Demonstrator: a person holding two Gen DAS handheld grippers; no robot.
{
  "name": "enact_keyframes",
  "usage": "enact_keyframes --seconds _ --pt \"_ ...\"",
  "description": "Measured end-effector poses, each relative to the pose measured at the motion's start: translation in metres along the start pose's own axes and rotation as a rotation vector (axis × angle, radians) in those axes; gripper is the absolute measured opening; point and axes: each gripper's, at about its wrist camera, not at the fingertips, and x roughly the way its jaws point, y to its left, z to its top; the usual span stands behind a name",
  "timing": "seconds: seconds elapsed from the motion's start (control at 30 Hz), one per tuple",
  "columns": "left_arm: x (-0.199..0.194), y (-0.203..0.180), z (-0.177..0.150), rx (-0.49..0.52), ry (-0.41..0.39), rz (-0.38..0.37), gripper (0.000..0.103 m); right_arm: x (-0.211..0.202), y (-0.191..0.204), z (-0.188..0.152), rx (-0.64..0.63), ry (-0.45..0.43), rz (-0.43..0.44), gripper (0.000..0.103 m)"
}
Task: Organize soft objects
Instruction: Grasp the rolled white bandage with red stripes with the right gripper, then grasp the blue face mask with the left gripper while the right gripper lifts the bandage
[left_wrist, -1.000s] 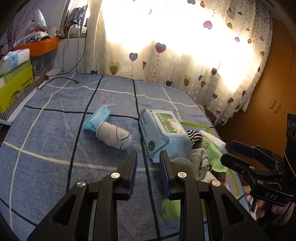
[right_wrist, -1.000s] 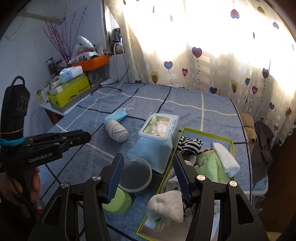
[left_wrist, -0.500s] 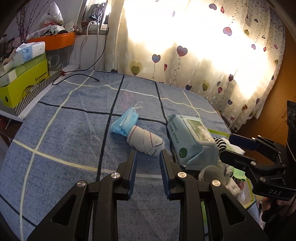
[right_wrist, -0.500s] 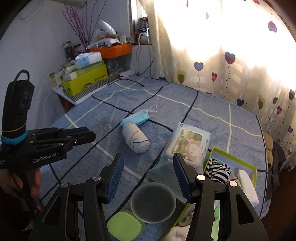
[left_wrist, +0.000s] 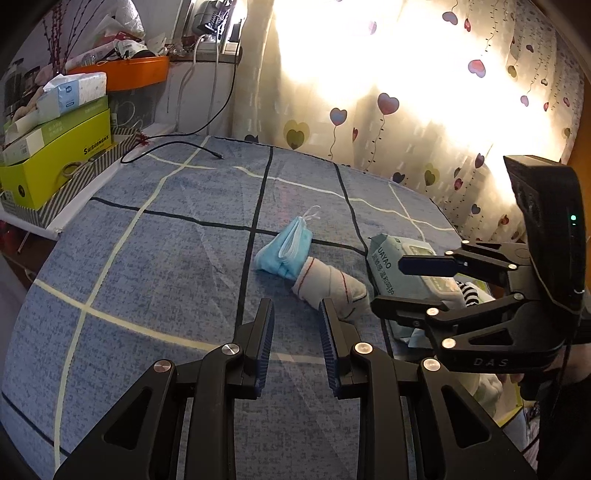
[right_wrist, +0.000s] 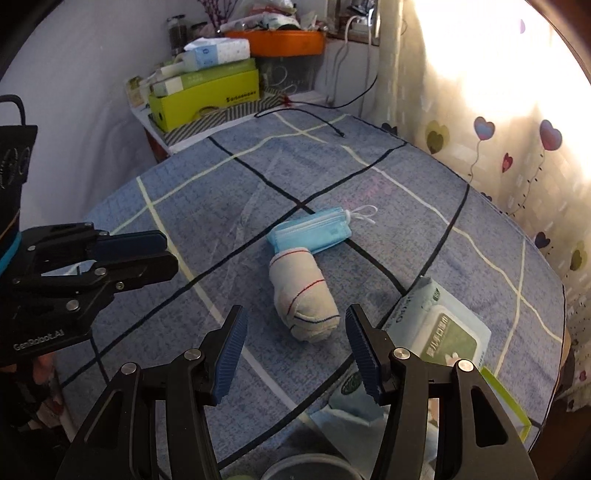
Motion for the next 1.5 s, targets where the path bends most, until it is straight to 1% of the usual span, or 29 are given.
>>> enact_keyframes --seconds 0.07,0.13,0.23,0.3,0.37,0.43,0.47,0.5,0.6,0.8,0.87,0.93,0.97,1.0,1.1,1.2,1.4,1.5 --pt "0.000 0.003 0.001 -0.003 0.000 0.002 0.026 0.014 0.002 0.006 -0.032 0.042 0.012 0.055" --pt "-0.001 0.006 0.002 -0.006 -0.003 0.007 0.026 0.030 0.003 0.012 -0.062 0.082 0.003 0.055" --pt "-0.001 0.011 0.004 -0.008 -0.005 0.011 0.026 0.049 0.000 0.016 -0.069 0.139 -0.003 0.055" --pt "0.000 0.013 0.006 -0.006 -0.004 0.016 0.026 0.060 -0.002 0.019 -0.065 0.162 -0.009 0.055" --pt "0.001 0.013 0.008 0.000 -0.001 0.020 0.026 0.069 -0.002 0.021 -0.058 0.185 0.010 0.055" --pt "0.004 0.012 0.011 0.014 -0.001 0.020 0.026 0.076 -0.003 0.022 -0.049 0.191 0.004 0.055" --pt "0.006 0.012 0.013 0.020 0.001 0.022 0.026 0.076 -0.004 0.022 -0.039 0.190 -0.001 0.053" --pt "0.007 0.013 0.014 0.022 0.002 0.023 0.026 0.075 -0.005 0.021 -0.027 0.179 0.000 0.043" --pt "0.014 0.012 0.018 0.031 0.008 0.013 0.026 0.066 -0.007 0.019 -0.012 0.150 0.011 0.041" --pt "0.030 0.009 0.027 0.068 0.024 -0.015 0.026 0.034 -0.009 0.019 0.017 0.051 0.000 0.040" --pt "0.037 0.008 0.031 0.081 0.029 -0.013 0.026 0.023 -0.012 0.019 0.034 0.020 0.001 0.040" --pt "0.047 0.007 0.035 0.100 0.031 -0.010 0.032 0.012 -0.015 0.018 0.050 -0.007 0.003 0.040" --pt "0.052 0.008 0.038 0.099 0.035 -0.008 0.041 0.006 -0.017 0.018 0.058 -0.022 -0.001 0.040" --pt "0.057 0.009 0.039 0.099 0.034 -0.014 0.043 0.000 -0.018 0.017 0.066 -0.039 -0.004 0.040" --pt "0.073 0.008 0.044 0.116 0.041 -0.008 0.043 -0.015 -0.023 0.015 0.087 -0.075 -0.004 0.040" --pt "0.089 0.005 0.045 0.144 0.058 -0.019 0.043 -0.025 -0.027 0.012 0.104 -0.102 -0.002 0.040" --pt "0.116 0.001 0.046 0.178 0.099 -0.039 0.043 -0.037 -0.038 0.008 0.136 -0.132 -0.006 0.040" --pt "0.131 0.001 0.046 0.181 0.125 -0.022 0.043 -0.039 -0.044 0.005 0.153 -0.139 -0.010 0.040"
